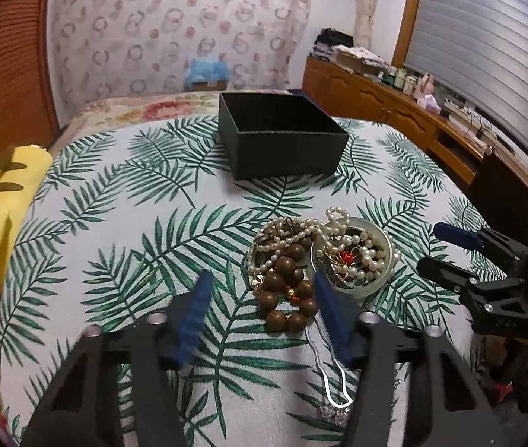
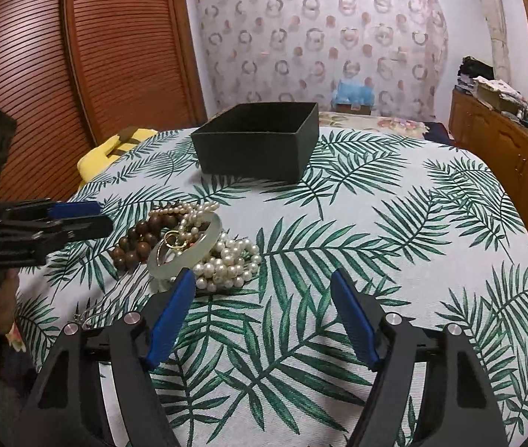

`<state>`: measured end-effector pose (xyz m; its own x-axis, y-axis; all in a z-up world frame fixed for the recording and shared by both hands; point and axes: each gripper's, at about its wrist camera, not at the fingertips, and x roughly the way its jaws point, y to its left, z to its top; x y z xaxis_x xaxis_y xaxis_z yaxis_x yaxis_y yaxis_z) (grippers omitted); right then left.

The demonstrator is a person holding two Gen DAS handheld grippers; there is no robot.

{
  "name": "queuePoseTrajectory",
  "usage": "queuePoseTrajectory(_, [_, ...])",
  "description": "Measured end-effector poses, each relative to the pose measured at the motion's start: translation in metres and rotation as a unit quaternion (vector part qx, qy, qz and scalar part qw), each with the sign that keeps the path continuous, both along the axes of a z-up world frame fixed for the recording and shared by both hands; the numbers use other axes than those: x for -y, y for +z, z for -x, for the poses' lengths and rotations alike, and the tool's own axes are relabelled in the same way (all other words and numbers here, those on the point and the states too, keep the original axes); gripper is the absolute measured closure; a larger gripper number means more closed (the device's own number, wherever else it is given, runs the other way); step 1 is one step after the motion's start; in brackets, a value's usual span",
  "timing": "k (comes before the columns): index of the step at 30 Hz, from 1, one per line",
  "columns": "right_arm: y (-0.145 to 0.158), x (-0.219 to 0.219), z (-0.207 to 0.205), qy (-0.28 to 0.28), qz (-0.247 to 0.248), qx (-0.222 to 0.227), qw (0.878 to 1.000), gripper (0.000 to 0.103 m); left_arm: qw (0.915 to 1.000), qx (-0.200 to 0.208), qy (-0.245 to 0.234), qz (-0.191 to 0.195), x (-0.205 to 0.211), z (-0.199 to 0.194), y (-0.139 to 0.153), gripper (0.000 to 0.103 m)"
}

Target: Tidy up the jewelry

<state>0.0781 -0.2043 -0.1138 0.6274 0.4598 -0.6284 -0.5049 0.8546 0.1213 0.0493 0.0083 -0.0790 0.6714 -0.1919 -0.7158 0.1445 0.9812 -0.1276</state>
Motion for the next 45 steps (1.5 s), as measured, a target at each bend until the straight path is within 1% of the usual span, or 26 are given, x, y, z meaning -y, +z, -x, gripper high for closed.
queuePoseTrajectory(1, [0.000,0.000,0.000,0.001,-0.001,0.000,1.000,0.026,1.0000,-0.004,-0.004,-0.001,0.000,-0.003,-0.002,0.065])
queuePoseTrajectory(2, [0.000,0.001,0.000,0.002,-0.002,-0.001,1.000,0.026,1.0000,-0.007,-0.007,-0.001,0.000,-0.006,-0.003,0.069])
queuePoseTrajectory(5, [0.000,0.001,0.000,0.002,-0.005,-0.003,1.000,0.026,0.9997,-0.021,-0.007,0.007,-0.005,-0.016,-0.009,0.071])
queuePoseTrajectory(10, [0.000,0.001,0.000,0.002,-0.001,0.000,1.000,0.026,0.9992,-0.032,-0.004,0.022,-0.012,-0.032,-0.011,0.073])
queuePoseTrajectory(12, [0.000,0.001,0.000,0.003,-0.001,0.000,1.000,0.026,0.9990,-0.040,-0.005,0.021,-0.013,-0.038,-0.013,0.079])
queuePoseTrajectory(13, [0.001,0.002,0.000,0.003,-0.001,0.001,1.000,0.026,0.9988,-0.044,-0.006,0.019,-0.013,-0.041,-0.015,0.083])
queuePoseTrajectory(14, [0.001,0.002,0.000,0.003,-0.001,0.001,1.000,0.026,0.9986,-0.050,-0.008,0.017,-0.012,-0.044,-0.016,0.084])
queuePoseTrajectory(16, [0.001,0.002,0.000,0.003,0.000,0.001,1.000,0.026,0.9980,-0.061,-0.016,0.001,-0.010,-0.051,-0.021,0.087])
queuePoseTrajectory(18, [0.001,0.001,0.001,0.003,0.001,0.003,1.000,0.026,0.9974,-0.060,-0.032,-0.024,-0.006,-0.055,-0.022,0.086])
queuePoseTrajectory(22, [0.001,0.001,0.001,0.003,0.002,0.004,1.000,0.026,0.9954,-0.063,-0.046,-0.055,0.002,-0.060,-0.022,0.087])
queuePoseTrajectory(24, [0.001,-0.001,0.002,0.005,0.005,0.004,1.000,0.026,0.9942,-0.061,-0.046,-0.075,0.005,-0.062,-0.022,0.099])
queuePoseTrajectory(26, [0.001,-0.003,0.002,0.011,0.013,0.003,1.000,0.026,0.9940,-0.062,-0.051,-0.074,0.005,-0.063,-0.021,0.099])
queuePoseTrajectory(28, [0.002,-0.006,0.002,0.018,0.018,0.001,1.000,0.026,0.9955,-0.043,-0.044,-0.071,0.003,-0.061,-0.014,0.100])
queuePoseTrajectory(29, [0.002,-0.006,0.002,0.025,0.017,-0.004,1.000,0.033,0.9961,-0.038,-0.042,-0.068,0.001,-0.060,-0.010,0.100])
queuePoseTrajectory(32, [0.006,-0.009,-0.001,0.039,0.023,-0.004,0.999,0.044,0.9983,-0.009,-0.026,-0.051,-0.004,-0.054,0.008,0.100])
queuePoseTrajectory(33, [0.006,-0.010,-0.001,0.042,0.028,-0.002,0.999,0.046,0.9988,0.002,-0.023,-0.044,-0.006,-0.051,0.015,0.100])
queuePoseTrajectory(35, [0.005,-0.012,-0.005,0.050,0.034,-0.009,0.998,0.055,0.9991,0.017,-0.018,-0.036,-0.006,-0.047,0.027,0.100])
queuePoseTrajectory(37, [0.003,-0.014,-0.008,0.059,0.042,-0.018,0.997,0.060,0.9989,0.032,-0.016,-0.030,-0.005,-0.043,0.039,0.100])
queuePoseTrajectory(38, [0.001,-0.016,-0.009,0.063,0.048,-0.020,0.997,0.062,0.9987,0.039,-0.015,-0.029,-0.004,-0.041,0.044,0.100])
queuePoseTrajectory(41, [-0.002,-0.020,-0.013,0.069,0.056,-0.028,0.996,0.063,0.9977,0.061,-0.013,-0.026,-0.002,-0.034,0.059,0.100])
queuePoseTrajectory(45, [-0.003,-0.026,-0.014,0.079,0.063,-0.033,0.994,0.063,0.9967,0.077,-0.014,-0.020,0.001,-0.028,0.070,0.100])
